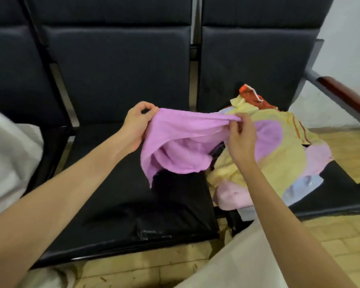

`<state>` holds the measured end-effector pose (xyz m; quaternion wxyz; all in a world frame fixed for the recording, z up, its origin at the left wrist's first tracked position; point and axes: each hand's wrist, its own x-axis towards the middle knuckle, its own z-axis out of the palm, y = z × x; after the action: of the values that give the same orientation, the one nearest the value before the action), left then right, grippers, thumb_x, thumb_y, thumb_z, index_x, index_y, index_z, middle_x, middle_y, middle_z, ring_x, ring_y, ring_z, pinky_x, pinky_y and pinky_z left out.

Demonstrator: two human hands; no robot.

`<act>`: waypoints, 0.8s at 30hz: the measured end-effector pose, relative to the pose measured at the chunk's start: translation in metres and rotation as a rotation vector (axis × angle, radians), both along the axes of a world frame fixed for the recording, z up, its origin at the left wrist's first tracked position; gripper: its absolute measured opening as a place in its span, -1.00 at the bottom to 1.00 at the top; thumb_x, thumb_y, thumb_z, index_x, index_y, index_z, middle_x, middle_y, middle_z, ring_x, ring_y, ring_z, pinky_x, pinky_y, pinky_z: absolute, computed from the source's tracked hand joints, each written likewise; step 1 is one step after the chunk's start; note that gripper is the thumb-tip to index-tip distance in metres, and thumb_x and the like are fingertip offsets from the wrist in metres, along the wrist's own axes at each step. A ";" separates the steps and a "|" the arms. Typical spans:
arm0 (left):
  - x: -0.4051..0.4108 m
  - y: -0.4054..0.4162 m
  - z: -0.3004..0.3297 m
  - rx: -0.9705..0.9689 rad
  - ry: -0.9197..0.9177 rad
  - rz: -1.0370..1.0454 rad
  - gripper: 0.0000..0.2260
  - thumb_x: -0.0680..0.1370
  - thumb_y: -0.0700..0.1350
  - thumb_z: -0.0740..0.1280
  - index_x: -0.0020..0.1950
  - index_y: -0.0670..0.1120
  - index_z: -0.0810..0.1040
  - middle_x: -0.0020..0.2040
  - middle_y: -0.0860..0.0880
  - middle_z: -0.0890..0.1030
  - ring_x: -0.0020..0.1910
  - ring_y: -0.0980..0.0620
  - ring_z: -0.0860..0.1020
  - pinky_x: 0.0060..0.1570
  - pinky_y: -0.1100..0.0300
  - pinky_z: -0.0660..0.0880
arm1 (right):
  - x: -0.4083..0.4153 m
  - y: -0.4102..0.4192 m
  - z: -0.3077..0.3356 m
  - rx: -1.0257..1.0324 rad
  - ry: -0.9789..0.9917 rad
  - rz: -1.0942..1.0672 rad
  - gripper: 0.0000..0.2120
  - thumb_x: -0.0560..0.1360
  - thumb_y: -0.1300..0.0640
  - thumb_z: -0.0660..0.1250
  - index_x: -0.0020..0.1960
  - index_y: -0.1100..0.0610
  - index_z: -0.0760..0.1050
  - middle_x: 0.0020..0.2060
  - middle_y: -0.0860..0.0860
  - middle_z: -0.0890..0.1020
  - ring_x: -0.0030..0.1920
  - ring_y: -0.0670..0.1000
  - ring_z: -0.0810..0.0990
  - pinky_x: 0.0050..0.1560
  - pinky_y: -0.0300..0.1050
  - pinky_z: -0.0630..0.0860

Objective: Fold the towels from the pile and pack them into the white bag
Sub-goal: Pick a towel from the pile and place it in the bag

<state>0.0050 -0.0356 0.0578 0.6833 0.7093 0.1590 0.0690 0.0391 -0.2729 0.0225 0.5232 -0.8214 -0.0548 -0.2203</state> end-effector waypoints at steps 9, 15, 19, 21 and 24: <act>-0.112 0.101 -0.056 -0.049 0.106 0.084 -0.87 0.59 -0.18 0.28 -0.15 -0.06 0.53 -0.21 0.04 0.58 -0.18 0.09 0.51 -0.17 0.21 0.44 | -0.055 0.102 -0.017 -0.082 0.141 0.140 -0.87 0.52 0.24 0.20 -0.17 0.20 0.49 -0.32 0.05 0.52 -0.31 -0.07 0.46 -0.25 -0.37 0.34; -0.151 0.149 -0.095 0.034 0.180 0.232 -0.86 0.56 -0.23 0.32 -0.19 -0.09 0.52 -0.24 0.02 0.58 -0.22 0.09 0.52 -0.20 0.28 0.49 | -0.064 0.149 -0.042 -0.221 0.355 0.306 -0.82 0.48 0.25 0.23 -0.30 0.21 0.47 -0.43 0.04 0.45 -0.34 -0.02 0.44 -0.22 -0.20 0.40; -0.152 0.168 -0.117 0.308 0.207 0.304 -0.98 0.55 -0.23 0.31 -0.08 -0.15 0.50 -0.22 0.03 0.53 -0.26 0.15 0.48 -0.31 0.46 0.42 | -0.068 0.169 -0.065 -0.267 0.432 0.468 -0.67 0.46 0.34 0.29 0.22 0.19 0.46 -0.05 0.06 0.59 -0.03 0.02 0.57 0.07 -0.14 0.52; -0.153 0.176 -0.130 0.488 0.237 0.271 -0.99 0.54 -0.24 0.30 -0.08 -0.15 0.49 -0.22 -0.01 0.54 -0.24 0.07 0.50 -0.20 0.26 0.43 | -0.071 0.173 -0.077 -0.274 0.483 0.502 -0.61 0.48 0.34 0.29 0.30 0.23 0.40 0.07 0.11 0.56 0.06 0.03 0.54 0.12 -0.19 0.47; -0.157 0.181 -0.149 0.952 0.276 0.194 -0.90 0.51 -0.24 0.32 0.01 -0.15 0.52 -0.05 -0.13 0.57 -0.03 -0.17 0.50 -0.04 0.01 0.44 | -0.078 0.166 -0.097 -0.416 0.520 0.518 -0.68 0.51 0.32 0.24 0.26 0.25 0.44 0.10 0.13 0.58 0.10 0.07 0.55 0.04 -0.26 0.41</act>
<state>-0.1517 0.1456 -0.0907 0.2472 0.9266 0.2642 0.1026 -0.0388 -0.1070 -0.0743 0.3806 -0.8969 -0.1691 0.1491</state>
